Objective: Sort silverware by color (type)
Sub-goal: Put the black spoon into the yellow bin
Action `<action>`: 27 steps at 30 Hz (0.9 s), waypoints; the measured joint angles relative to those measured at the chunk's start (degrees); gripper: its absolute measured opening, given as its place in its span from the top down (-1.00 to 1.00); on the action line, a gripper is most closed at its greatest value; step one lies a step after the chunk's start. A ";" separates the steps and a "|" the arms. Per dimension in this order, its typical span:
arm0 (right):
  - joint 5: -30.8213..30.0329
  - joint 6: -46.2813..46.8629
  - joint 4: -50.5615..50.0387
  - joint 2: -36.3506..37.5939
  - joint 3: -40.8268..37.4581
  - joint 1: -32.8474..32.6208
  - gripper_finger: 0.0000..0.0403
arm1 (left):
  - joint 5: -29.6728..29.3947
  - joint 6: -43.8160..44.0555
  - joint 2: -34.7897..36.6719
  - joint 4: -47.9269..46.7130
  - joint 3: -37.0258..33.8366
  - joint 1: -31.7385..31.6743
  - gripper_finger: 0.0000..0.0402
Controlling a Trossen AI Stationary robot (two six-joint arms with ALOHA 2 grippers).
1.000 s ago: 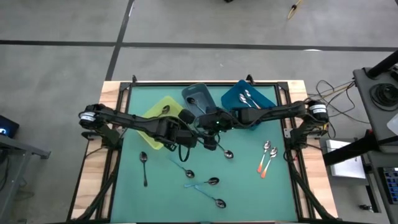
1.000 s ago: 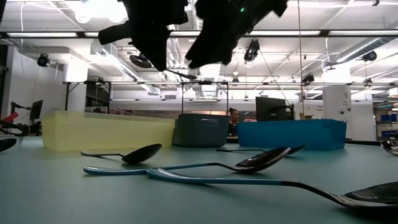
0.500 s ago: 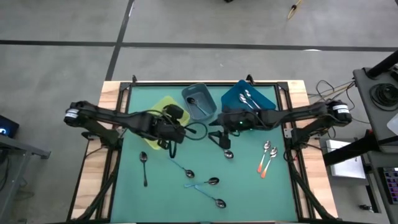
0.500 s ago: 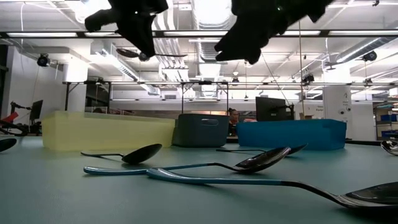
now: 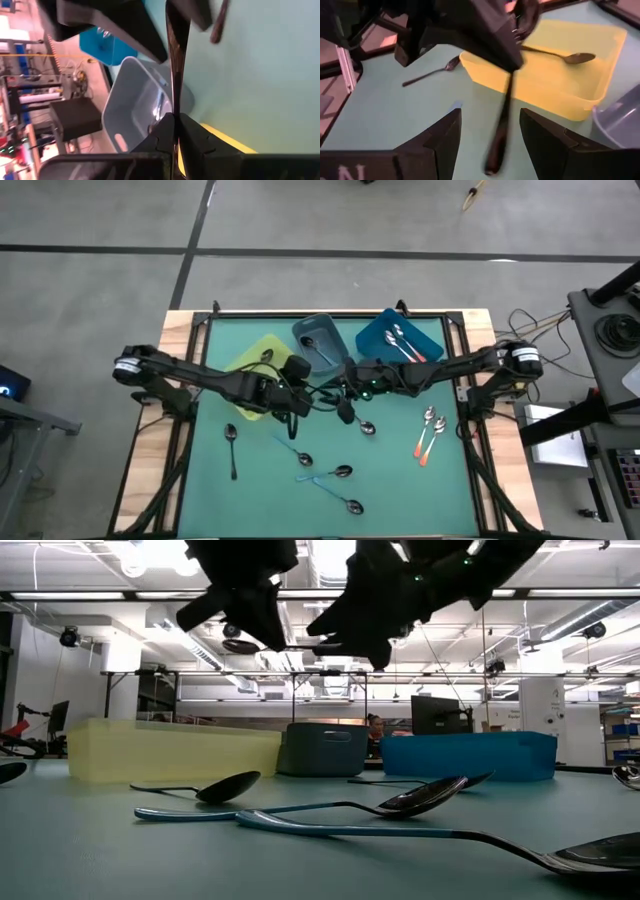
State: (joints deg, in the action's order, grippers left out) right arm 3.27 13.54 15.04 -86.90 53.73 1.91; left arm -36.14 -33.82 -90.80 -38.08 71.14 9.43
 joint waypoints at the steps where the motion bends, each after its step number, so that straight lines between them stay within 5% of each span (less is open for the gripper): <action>1: 0.11 -0.03 -0.60 -0.71 0.85 0.00 0.05 | -0.63 -0.01 -0.29 0.38 0.26 0.00 1.00; 10: -0.32 0.36 -7.68 -4.94 7.19 0.00 0.10 | -0.83 -0.47 -1.08 -0.04 0.83 0.00 1.00; 14: -0.36 0.88 -8.03 -5.18 7.70 0.11 0.32 | -0.83 -0.54 -0.97 0.03 1.29 0.00 1.00; 20: -1.95 1.47 -8.60 -4.81 7.69 0.33 0.89 | -0.85 -1.31 -0.95 -0.05 1.44 0.04 1.00; 27: -3.38 2.96 -8.91 -4.74 7.69 0.26 0.96 | -0.88 -0.87 -0.95 0.52 1.54 0.02 0.96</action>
State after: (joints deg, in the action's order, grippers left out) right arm -0.11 16.50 6.13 -91.64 61.43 2.17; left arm -37.01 -34.69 -91.74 -37.56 72.68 9.45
